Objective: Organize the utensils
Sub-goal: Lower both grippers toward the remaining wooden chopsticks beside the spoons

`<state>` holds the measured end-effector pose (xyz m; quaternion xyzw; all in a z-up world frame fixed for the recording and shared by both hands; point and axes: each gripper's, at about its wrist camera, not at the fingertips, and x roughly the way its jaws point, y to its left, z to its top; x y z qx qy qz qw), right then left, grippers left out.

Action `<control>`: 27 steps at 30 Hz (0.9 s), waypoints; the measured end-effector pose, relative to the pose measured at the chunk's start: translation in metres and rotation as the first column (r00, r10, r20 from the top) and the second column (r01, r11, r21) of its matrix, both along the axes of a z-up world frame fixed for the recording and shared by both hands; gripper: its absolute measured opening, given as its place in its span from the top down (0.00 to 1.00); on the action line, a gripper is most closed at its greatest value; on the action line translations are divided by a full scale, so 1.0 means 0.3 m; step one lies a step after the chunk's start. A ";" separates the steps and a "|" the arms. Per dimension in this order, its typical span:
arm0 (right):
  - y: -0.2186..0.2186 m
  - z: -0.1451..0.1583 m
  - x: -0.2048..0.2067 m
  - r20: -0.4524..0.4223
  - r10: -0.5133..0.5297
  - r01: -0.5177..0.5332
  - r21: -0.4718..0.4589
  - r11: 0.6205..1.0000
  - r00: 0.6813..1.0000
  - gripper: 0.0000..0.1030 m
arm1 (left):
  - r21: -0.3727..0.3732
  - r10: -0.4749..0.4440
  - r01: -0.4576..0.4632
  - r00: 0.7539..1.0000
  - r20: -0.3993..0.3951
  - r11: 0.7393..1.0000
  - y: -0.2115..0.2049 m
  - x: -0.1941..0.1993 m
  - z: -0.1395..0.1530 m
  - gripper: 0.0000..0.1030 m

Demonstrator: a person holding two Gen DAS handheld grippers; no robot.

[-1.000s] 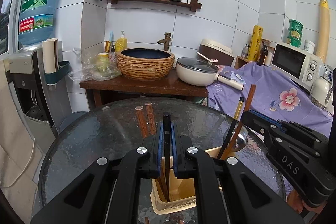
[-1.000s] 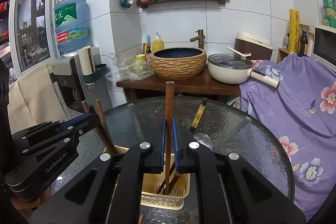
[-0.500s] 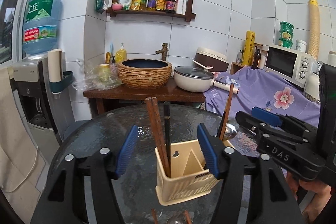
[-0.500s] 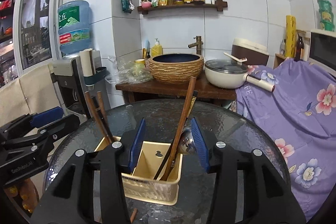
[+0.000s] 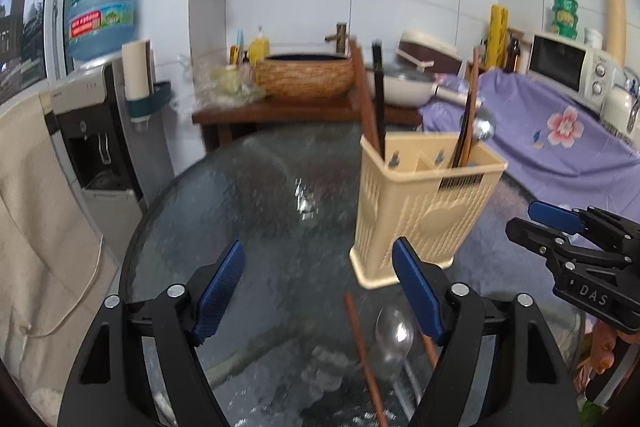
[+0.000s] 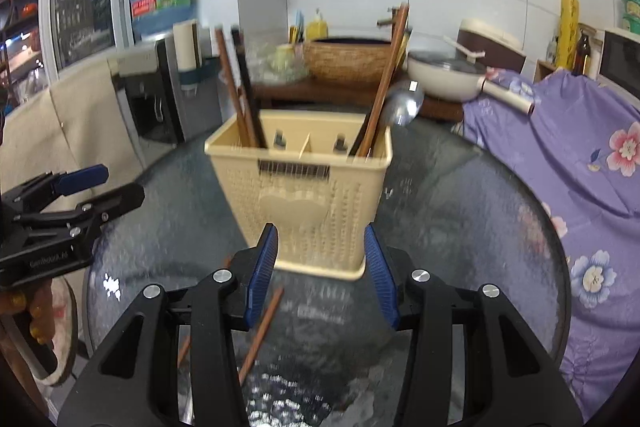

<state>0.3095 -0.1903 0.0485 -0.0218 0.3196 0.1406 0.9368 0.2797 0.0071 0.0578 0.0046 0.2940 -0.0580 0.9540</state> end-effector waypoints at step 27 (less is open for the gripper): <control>0.172 -0.320 0.003 -0.283 -0.001 -0.016 -0.058 0.998 0.959 0.62 | -0.029 -0.011 0.003 0.967 -0.254 1.000 -0.005 0.019 -0.303 0.67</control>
